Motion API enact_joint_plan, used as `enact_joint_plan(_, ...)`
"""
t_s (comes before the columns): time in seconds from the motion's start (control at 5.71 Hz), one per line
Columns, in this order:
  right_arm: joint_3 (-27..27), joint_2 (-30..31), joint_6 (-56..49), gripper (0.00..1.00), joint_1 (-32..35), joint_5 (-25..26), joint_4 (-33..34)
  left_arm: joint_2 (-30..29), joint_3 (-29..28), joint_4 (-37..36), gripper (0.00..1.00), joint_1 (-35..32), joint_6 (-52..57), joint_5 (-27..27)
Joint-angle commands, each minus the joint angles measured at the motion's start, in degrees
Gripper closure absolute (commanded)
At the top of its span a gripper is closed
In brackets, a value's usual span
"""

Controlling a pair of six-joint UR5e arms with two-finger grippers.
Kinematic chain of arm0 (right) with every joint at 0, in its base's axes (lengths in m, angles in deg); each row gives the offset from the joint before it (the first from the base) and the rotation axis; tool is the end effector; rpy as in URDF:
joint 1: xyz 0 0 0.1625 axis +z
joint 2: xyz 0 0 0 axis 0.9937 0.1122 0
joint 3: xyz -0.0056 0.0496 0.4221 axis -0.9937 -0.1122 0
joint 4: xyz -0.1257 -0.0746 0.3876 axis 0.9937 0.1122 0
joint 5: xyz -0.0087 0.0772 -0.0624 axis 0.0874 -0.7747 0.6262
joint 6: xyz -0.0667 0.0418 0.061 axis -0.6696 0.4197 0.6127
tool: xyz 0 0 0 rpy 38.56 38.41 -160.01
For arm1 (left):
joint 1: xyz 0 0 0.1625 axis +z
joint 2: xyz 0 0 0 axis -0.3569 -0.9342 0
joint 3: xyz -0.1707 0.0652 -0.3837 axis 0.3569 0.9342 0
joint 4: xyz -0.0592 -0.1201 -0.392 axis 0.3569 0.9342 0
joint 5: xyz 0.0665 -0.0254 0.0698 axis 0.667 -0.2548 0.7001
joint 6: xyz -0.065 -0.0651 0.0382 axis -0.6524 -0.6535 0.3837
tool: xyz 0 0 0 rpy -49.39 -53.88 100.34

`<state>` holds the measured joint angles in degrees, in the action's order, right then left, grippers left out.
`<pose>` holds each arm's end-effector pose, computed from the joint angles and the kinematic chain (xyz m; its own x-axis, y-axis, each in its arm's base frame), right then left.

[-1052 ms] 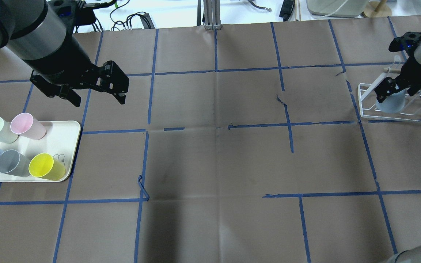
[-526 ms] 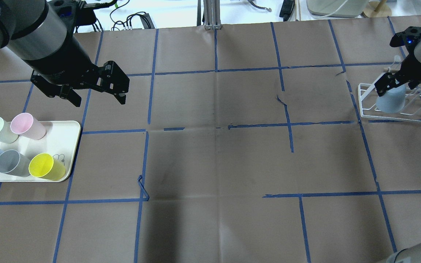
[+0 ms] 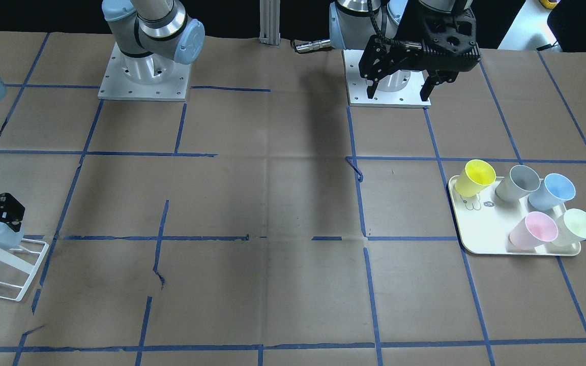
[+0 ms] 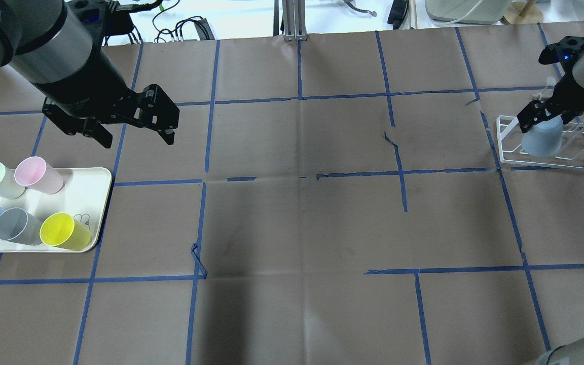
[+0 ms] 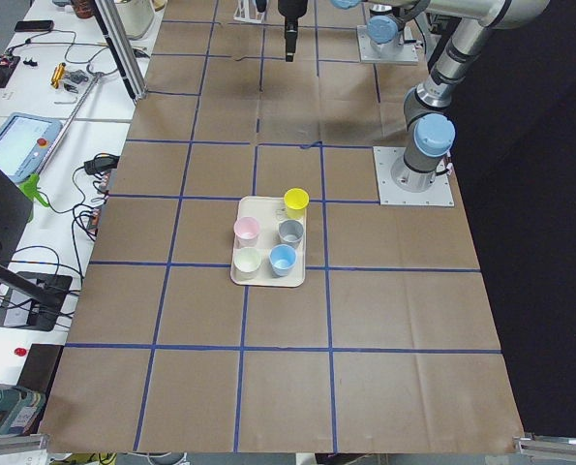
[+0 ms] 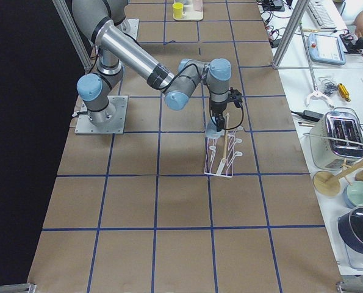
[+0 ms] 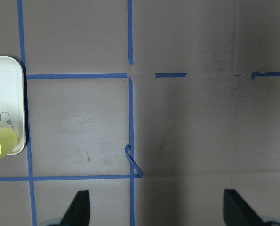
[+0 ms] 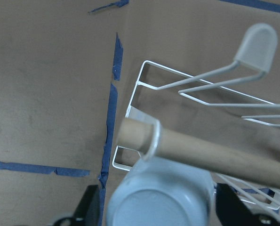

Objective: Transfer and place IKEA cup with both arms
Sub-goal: 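Close the right gripper on the light blue cup in the rack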

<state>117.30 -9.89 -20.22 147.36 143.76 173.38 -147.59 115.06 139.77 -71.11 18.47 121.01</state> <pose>-0.1388 -0.5763 0.2975 -0.9855 -0.1362 0.1009 -0.1452 0.9855 -0.0873 -0.1514 -0.4370 0.5262 -0.9996 0.0039 0.0272 0.0030 0.9994 -0.0343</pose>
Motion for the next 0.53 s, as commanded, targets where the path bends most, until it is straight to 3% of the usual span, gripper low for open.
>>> enact_joint_plan(0.0,0.0,0.2,0.0,0.35,0.0,0.1,0.0,0.0,0.0,0.0,0.01,0.0,0.0,0.0)
enact_joint_plan(0.18,-0.3,0.5,-0.1,0.45,0.0,0.1,0.0,0.0,0.0,0.0,0.01,0.0,0.0,0.0)
enact_joint_plan(0.35,-1.1,1.2,-0.1,0.46,0.0,0.1,-0.2,0.0,0.0,0.0,0.0,0.0,0.0,0.0)
